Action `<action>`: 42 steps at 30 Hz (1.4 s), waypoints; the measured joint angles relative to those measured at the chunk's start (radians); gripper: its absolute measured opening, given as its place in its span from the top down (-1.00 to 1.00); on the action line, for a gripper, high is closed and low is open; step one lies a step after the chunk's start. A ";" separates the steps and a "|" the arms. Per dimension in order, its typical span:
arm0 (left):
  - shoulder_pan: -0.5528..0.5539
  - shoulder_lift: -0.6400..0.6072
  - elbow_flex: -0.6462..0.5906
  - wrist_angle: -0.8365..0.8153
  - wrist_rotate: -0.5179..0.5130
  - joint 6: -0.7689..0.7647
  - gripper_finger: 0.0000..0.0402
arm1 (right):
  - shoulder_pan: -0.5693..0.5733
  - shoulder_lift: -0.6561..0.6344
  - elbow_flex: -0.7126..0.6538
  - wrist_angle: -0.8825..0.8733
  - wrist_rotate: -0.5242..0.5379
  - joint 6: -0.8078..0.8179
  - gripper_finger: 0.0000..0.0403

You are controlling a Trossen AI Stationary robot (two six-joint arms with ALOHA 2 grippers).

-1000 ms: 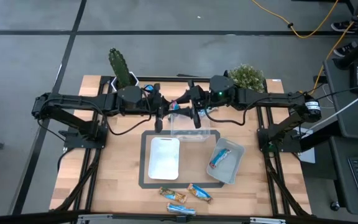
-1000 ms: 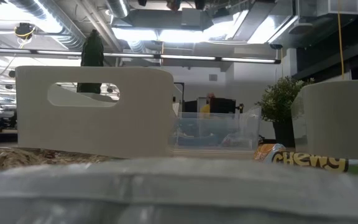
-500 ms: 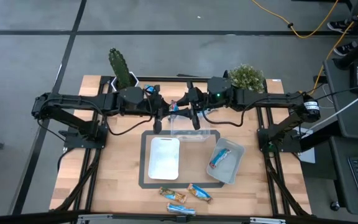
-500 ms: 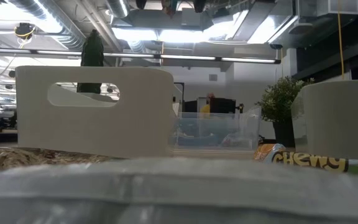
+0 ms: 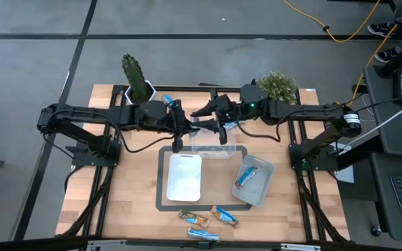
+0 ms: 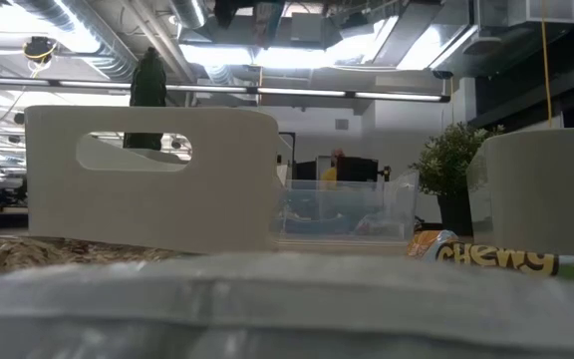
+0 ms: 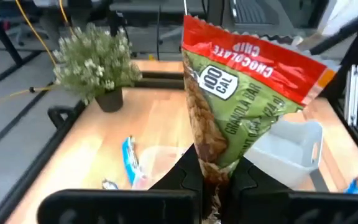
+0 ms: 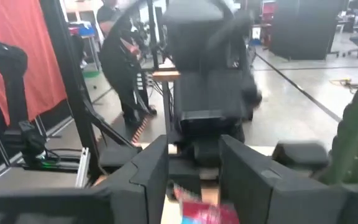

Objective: Pick and place Granola Bars by type
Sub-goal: Put the red granola bar into the gray bin

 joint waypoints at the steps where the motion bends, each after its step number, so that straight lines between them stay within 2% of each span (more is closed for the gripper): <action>1: 0.000 0.000 0.002 0.010 -0.001 0.000 0.97 | 0.000 0.002 0.000 -0.007 0.000 0.000 0.31; 7: 0.000 0.002 0.002 0.019 -0.002 -0.001 0.96 | 0.000 0.003 -0.001 -0.032 0.000 -0.004 0.40; 11: 0.000 0.002 0.002 0.018 0.003 -0.001 0.97 | 0.000 0.003 -0.001 -0.034 0.009 -0.008 0.36; 15: -0.001 0.002 0.002 0.017 0.004 -0.003 0.95 | -0.001 0.003 -0.002 -0.042 0.018 -0.032 0.14; 22: -0.001 0.002 0.002 0.018 0.005 -0.003 0.96 | -0.009 0.004 -0.002 -0.104 0.063 -0.028 -0.45; 26: -0.001 0.002 0.002 0.019 0.004 -0.002 0.95 | -0.009 0.004 -0.002 -0.115 0.065 -0.028 -0.57; 29: -0.001 0.002 0.002 0.019 0.002 -0.001 0.95 | -0.008 0.004 -0.002 -0.123 0.065 -0.030 -0.56; 33: -0.001 0.002 0.002 0.028 -0.002 -0.001 0.96 | -0.009 0.004 -0.002 -0.150 0.065 -0.031 -0.45; 38: -0.001 0.001 0.004 0.062 -0.002 0.000 0.95 | -0.009 0.004 -0.003 -0.172 0.065 -0.040 -0.19; 42: -0.001 0.000 0.004 0.063 -0.002 -0.001 0.95 | -0.008 0.004 -0.003 -0.157 0.064 -0.058 0.10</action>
